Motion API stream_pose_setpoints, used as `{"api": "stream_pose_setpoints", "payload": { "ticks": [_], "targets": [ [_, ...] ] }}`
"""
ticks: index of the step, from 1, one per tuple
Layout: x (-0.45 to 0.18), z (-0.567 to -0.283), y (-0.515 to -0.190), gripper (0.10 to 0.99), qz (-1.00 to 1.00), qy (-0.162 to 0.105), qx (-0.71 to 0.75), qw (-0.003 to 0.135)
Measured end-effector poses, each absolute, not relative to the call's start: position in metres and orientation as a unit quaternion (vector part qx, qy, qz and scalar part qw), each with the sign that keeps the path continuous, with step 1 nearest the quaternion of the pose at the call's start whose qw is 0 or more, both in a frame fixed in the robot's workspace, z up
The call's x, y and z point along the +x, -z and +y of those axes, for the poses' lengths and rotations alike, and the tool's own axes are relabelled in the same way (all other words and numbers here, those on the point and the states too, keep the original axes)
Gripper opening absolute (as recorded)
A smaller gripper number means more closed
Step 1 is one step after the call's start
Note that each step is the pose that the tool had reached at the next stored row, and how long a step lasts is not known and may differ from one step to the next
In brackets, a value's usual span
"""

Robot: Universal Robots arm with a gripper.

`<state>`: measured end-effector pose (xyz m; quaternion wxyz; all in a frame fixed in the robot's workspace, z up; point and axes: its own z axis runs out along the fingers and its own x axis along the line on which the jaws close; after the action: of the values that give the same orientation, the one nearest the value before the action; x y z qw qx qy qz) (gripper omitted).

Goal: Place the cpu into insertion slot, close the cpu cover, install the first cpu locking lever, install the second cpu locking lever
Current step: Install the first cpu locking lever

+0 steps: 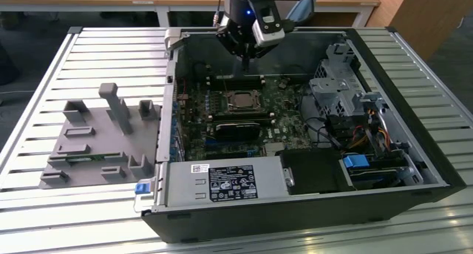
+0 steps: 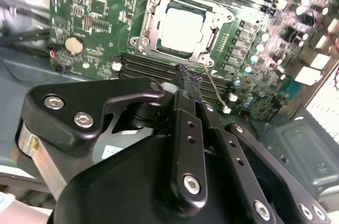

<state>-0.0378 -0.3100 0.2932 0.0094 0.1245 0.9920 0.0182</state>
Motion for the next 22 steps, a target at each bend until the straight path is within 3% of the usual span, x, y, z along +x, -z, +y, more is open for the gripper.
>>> {"api": "stream_pose_setpoints", "payload": {
  "ticks": [12, 22],
  "targets": [
    [-0.038, -0.31, -0.291, 0.106, 1.0, -0.019, 0.017, 0.007],
    [-0.066, -0.31, -0.28, 0.106, 1.0, -0.021, 0.012, 0.008]
  ]
}}
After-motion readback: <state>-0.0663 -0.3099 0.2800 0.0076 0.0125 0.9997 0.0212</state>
